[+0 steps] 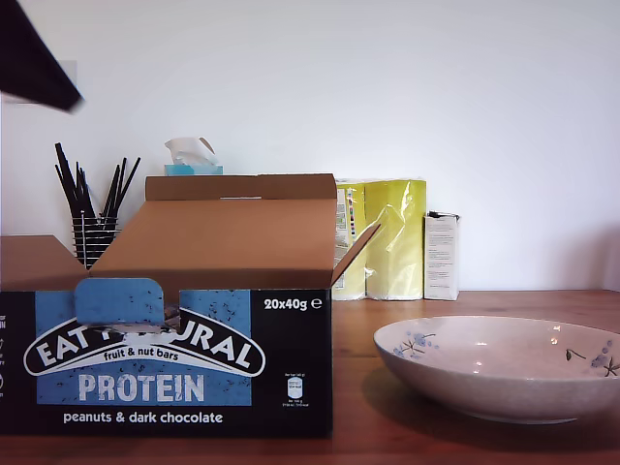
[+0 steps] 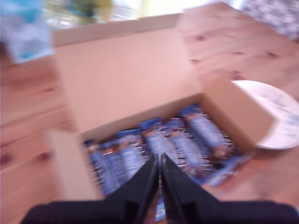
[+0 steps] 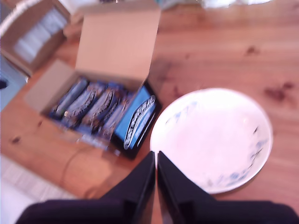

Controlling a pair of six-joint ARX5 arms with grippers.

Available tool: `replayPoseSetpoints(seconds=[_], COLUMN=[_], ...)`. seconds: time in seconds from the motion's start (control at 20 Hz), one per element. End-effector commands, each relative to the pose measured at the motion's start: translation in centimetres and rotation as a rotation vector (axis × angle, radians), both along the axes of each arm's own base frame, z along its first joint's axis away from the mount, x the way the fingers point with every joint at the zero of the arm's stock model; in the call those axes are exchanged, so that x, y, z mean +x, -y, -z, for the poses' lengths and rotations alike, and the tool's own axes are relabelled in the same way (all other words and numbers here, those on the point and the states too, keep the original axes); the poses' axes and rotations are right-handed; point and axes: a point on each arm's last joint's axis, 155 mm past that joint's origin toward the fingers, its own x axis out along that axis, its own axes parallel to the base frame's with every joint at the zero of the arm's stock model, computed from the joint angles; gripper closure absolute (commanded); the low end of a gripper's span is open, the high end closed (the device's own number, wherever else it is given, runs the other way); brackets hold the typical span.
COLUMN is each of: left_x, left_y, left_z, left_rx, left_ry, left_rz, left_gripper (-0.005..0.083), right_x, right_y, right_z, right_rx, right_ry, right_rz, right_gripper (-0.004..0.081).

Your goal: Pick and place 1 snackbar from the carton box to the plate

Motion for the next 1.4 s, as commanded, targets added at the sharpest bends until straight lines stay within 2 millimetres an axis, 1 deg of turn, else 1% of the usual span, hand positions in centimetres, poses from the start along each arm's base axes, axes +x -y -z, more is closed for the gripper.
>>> replayPoseSetpoints(seconds=[0.0,0.1,0.2,0.3,0.35,0.4,0.45,0.5,0.55,0.6,0.65,0.8,1.0,1.1,1.25,1.35], left_x=[0.2,1.4,2.6,3.9,4.4,4.6,4.8,5.0,5.3,5.4,5.8,7.1,8.2,8.5,8.2,8.0], left_y=[1.3,2.2,3.2,3.8,4.3,4.9,5.3,5.6,5.8,5.8,5.8,5.5,5.1,5.3,5.3,5.2], left_z=[-0.1,0.9,1.8,2.6,3.0,3.4,3.8,4.3,4.8,5.3,5.7,7.0,9.1,10.1,11.4,11.7], left_rx=[0.015,0.071,0.11,0.139,0.145,0.152,0.168,0.185,0.196,0.224,0.248,0.324,0.39,0.407,0.417,0.426], left_ry=[0.004,-0.012,-0.028,-0.067,-0.092,-0.12,-0.144,-0.167,-0.201,-0.239,-0.27,-0.312,-0.374,-0.395,-0.442,-0.457], left_rz=[0.034,0.019,-0.005,-0.068,-0.085,-0.083,-0.073,-0.072,-0.082,-0.084,-0.103,-0.152,-0.21,-0.208,-0.223,-0.224], left_gripper=[0.0793,0.0793,0.0793,0.0792,0.0764,0.0649,0.0436,0.0199,0.0039,-0.0023,-0.0011,-0.0011,-0.0011,-0.001,-0.0009,-0.0009], right_x=[-0.3,-0.2,-0.1,0.5,1.0,1.4,1.6,1.8,2.0,2.1,2.2,2.6,3.3,3.7,4.1,4.2], right_y=[0.3,1.4,1.4,2.0,2.3,2.1,1.9,1.8,1.7,1.6,1.5,1.1,0.6,0.5,0.6,0.6], right_z=[-0.3,-0.2,-0.8,-1.3,-1.5,-1.6,-1.7,-1.6,-1.4,-1.1,-0.9,-0.4,-0.4,-0.5,-0.6,-0.6], right_rx=[-0.056,-0.175,-0.206,-0.263,-0.285,-0.294,-0.302,-0.31,-0.317,-0.33,-0.344,-0.354,-0.368,-0.368,-0.375,-0.381], right_ry=[0.003,-0.003,-0.016,-0.012,-0.009,-0.009,-0.011,-0.017,-0.027,-0.035,-0.038,-0.053,-0.039,-0.031,-0.017,-0.013], right_rz=[-0.012,-0.004,-0.013,0.005,0.013,0.008,-0.003,-0.012,-0.02,-0.028,-0.043,-0.063,-0.086,-0.083,-0.07,-0.072], right_gripper=[0.0783,0.0783,0.0783,0.0783,0.0783,0.0783,0.0783,0.0783,0.0783,0.0783,0.0783,0.0783,0.0783,0.0783,0.0783,0.0783])
